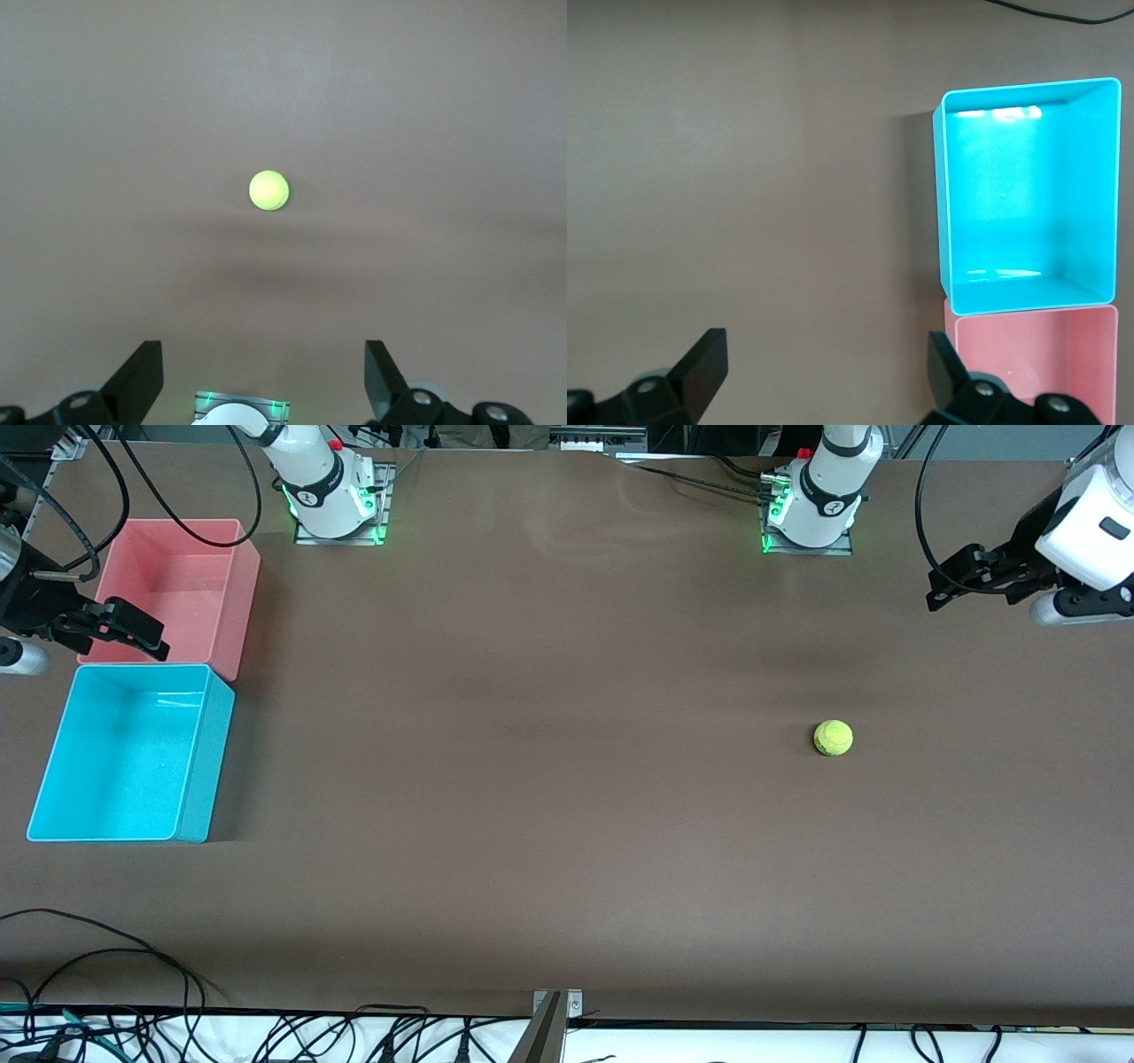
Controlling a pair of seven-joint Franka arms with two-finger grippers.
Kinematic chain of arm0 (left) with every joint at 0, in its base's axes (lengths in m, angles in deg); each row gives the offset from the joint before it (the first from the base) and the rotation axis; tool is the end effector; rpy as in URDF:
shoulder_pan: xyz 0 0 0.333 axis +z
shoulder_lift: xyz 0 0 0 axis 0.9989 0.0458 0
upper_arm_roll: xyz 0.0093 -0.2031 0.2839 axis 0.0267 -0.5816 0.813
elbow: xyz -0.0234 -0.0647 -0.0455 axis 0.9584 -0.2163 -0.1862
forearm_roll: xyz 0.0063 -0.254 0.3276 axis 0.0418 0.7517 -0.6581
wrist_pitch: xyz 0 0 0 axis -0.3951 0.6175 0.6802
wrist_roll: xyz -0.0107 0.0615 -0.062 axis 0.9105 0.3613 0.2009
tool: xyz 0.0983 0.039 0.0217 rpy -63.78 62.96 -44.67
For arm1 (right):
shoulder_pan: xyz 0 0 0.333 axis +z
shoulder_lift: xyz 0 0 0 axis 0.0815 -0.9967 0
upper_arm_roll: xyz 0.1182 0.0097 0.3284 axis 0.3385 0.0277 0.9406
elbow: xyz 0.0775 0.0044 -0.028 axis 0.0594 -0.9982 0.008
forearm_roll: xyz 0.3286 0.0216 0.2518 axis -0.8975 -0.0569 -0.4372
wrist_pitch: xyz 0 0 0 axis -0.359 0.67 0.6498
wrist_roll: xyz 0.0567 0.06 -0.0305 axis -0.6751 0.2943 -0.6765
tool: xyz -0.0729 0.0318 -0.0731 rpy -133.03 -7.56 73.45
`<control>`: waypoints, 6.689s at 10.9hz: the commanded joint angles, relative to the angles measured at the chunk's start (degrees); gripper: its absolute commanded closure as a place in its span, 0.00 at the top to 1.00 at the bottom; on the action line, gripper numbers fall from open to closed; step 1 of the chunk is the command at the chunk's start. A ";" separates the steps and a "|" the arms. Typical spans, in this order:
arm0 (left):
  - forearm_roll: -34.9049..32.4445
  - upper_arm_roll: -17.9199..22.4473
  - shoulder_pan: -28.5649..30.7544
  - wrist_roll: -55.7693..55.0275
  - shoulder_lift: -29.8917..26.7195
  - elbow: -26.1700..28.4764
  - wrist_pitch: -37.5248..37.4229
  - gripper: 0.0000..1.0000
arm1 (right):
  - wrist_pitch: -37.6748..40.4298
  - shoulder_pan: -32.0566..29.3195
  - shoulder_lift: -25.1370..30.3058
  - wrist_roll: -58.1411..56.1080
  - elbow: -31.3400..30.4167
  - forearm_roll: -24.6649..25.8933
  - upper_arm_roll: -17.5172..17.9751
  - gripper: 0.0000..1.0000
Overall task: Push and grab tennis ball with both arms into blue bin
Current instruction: 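Move the left gripper down over the tennis ball, then lower the left gripper beside the tennis ball, then push the ball toward the bins with the left gripper while the right gripper reaches it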
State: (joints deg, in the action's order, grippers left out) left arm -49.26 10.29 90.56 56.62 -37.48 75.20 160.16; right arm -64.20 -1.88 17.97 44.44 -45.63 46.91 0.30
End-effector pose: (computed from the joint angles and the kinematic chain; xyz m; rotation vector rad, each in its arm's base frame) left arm 0.5449 -0.0531 0.6699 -3.1263 -0.1827 0.1857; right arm 0.5907 0.0180 0.6417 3.1366 -0.1183 0.0062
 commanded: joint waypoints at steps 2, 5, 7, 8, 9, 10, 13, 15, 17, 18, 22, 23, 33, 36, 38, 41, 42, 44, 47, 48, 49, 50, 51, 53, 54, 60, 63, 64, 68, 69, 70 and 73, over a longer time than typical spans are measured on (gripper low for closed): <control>-2.35 -0.42 0.50 0.27 1.08 2.48 4.13 1.00 | -0.86 -0.16 1.36 -0.26 -1.38 -0.05 0.08 1.00; -2.87 -0.33 0.24 0.53 0.90 5.31 7.77 1.00 | -0.86 -0.16 1.27 -0.26 -1.38 -0.05 -0.01 1.00; -3.57 0.89 0.60 7.09 2.21 9.24 11.61 1.00 | -0.86 -0.16 1.27 -0.26 -1.29 -0.05 -0.01 1.00; -5.41 0.90 0.59 8.34 2.05 11.01 13.12 1.00 | -0.69 -0.16 1.27 -0.26 -1.38 -0.05 -0.01 1.00; -5.34 0.98 0.59 7.92 1.87 12.07 13.39 1.00 | -0.86 -0.16 1.27 -0.26 -1.29 -0.05 0.08 1.00; -5.07 0.98 0.68 8.26 1.87 13.30 15.31 1.00 | -0.69 -0.16 1.27 -0.26 -1.29 -0.05 0.08 1.00; -5.07 1.07 0.68 8.27 1.96 19.09 21.90 1.00 | -0.77 -0.16 1.18 -0.35 -1.29 -0.05 0.08 1.00; -5.07 1.86 0.77 8.71 1.96 25.76 30.06 1.00 | -0.69 -0.16 1.18 -0.27 -1.29 -0.05 0.08 1.00; -5.42 1.95 0.77 8.71 1.87 31.65 36.83 1.00 | -0.60 -0.16 1.18 -0.27 -1.20 -0.05 0.08 1.00; -5.16 1.95 0.77 8.62 1.96 34.90 40.34 1.00 | -0.77 -0.16 1.18 -0.35 -1.20 -0.05 0.08 1.00; -3.68 1.95 0.95 8.18 2.31 42.14 47.14 0.98 | -0.78 -0.16 1.09 -0.35 -1.20 -0.05 0.08 1.00; -2.80 1.95 0.95 8.53 2.66 43.19 48.19 0.81 | -0.78 -0.16 1.09 -0.27 -1.20 -0.05 0.08 1.00; -2.26 2.04 3.58 70.26 5.21 46.71 53.81 0.00 | -0.78 -0.16 1.09 -0.26 -1.20 -0.05 0.08 1.00; -2.17 3.26 3.84 80.84 8.36 46.80 58.20 0.00 | -0.78 -0.16 1.09 -0.35 -1.20 -0.05 0.08 1.00; -0.69 3.62 4.02 89.09 11.52 46.71 62.95 0.00 | -0.78 -0.16 1.09 -0.26 -1.20 -0.05 0.08 1.00; 0.73 3.71 4.72 95.17 16.10 46.45 66.65 0.00 | -0.78 -0.16 1.09 -0.26 -1.20 -0.05 0.08 1.00; 0.73 3.80 4.90 96.24 16.46 46.36 67.01 0.00 | -0.78 -0.16 1.09 -0.35 -1.20 -0.05 0.08 1.00; 0.55 3.97 5.16 96.77 17.16 46.19 67.88 0.00 | -0.78 -0.16 1.09 -0.35 -1.20 -0.05 0.08 1.00; 0.64 4.32 5.61 98.27 18.92 46.01 69.91 0.00 | -0.78 -0.16 1.09 -0.35 -1.20 -0.05 0.08 1.00; 0.64 4.32 5.69 98.36 19.62 45.92 70.35 0.00 | -0.78 -0.16 1.09 -0.35 -1.20 -0.05 0.08 1.00; 0.55 4.32 5.69 98.36 20.32 45.92 71.74 0.00 | -0.78 -0.16 1.09 -0.35 -1.20 -0.05 0.08 1.00; 0.55 4.41 5.69 98.36 21.20 45.83 72.45 0.00 | -0.78 -0.16 1.09 -0.27 -1.20 -0.05 0.08 1.00; 0.20 4.41 5.69 98.36 21.73 45.75 72.55 0.00 | -0.78 -0.16 1.09 -0.26 -1.20 -0.05 0.08 1.00; -0.06 4.41 5.60 99.31 22.35 44.52 72.72 0.00 | -0.78 -0.16 1.09 -0.35 -1.20 -0.05 0.08 1.00; 0.89 4.41 5.60 102.11 22.78 44.52 72.81 0.00 | -0.78 -0.16 1.09 -0.27 -1.20 -0.05 0.08 1.00; 0.99 4.50 5.43 104.51 23.58 43.55 72.90 0.00 | -0.69 -0.16 1.09 -0.35 -1.20 -0.05 0.08 1.00; 1.25 4.24 4.38 102.41 24.28 42.85 72.90 0.00 | -0.69 -0.16 1.09 -0.27 -1.20 -0.05 0.08 1.00; 1.86 4.15 1.50 97.70 24.46 42.41 72.90 0.00 | -0.69 -0.16 1.09 -0.26 -1.20 -0.05 0.08 1.00; -0.58 -3.59 -8.28 69.63 24.64 38.80 72.37 0.00 | -0.69 -0.16 1.09 -0.26 -1.20 -0.05 0.08 1.00; -0.76 -3.59 -7.85 71.10 23.50 39.32 71.94 0.00 | -0.77 -0.16 1.09 -0.26 -1.20 -0.05 0.08 1.00; -0.77 -3.59 -7.41 73.63 22.62 39.42 70.02 0.00 | -0.69 -0.16 1.09 -0.26 -1.20 -0.05 0.08 1.00; -0.68 -3.59 -5.22 74.89 21.74 39.33 68.94 0.03 | -0.69 -0.16 1.09 -0.09 -1.20 -0.05 0.08 1.00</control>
State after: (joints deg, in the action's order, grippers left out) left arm -49.20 6.88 83.53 130.15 -14.07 114.62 231.03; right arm -64.28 -1.90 17.98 44.45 -45.69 46.91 0.31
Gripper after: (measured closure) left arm 0.991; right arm 0.000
